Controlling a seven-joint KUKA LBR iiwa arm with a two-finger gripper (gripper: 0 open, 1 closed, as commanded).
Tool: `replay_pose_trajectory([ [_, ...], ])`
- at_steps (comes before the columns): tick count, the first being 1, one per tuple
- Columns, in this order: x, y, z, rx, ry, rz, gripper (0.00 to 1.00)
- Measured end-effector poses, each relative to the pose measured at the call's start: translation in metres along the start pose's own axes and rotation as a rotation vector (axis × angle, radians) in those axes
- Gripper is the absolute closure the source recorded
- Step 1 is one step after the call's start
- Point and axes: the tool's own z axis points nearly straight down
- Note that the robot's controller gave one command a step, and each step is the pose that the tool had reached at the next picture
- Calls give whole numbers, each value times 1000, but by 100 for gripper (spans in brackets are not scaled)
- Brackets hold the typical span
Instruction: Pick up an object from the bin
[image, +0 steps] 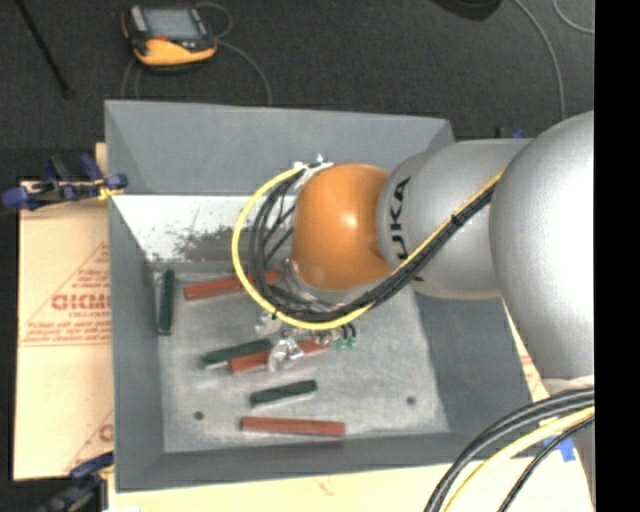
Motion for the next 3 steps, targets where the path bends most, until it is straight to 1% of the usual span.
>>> replay_pose_trajectory([
  [2,-1,-1,-31,2,-7,2,100],
  [3,-1,-1,-41,1,-5,2,100],
])
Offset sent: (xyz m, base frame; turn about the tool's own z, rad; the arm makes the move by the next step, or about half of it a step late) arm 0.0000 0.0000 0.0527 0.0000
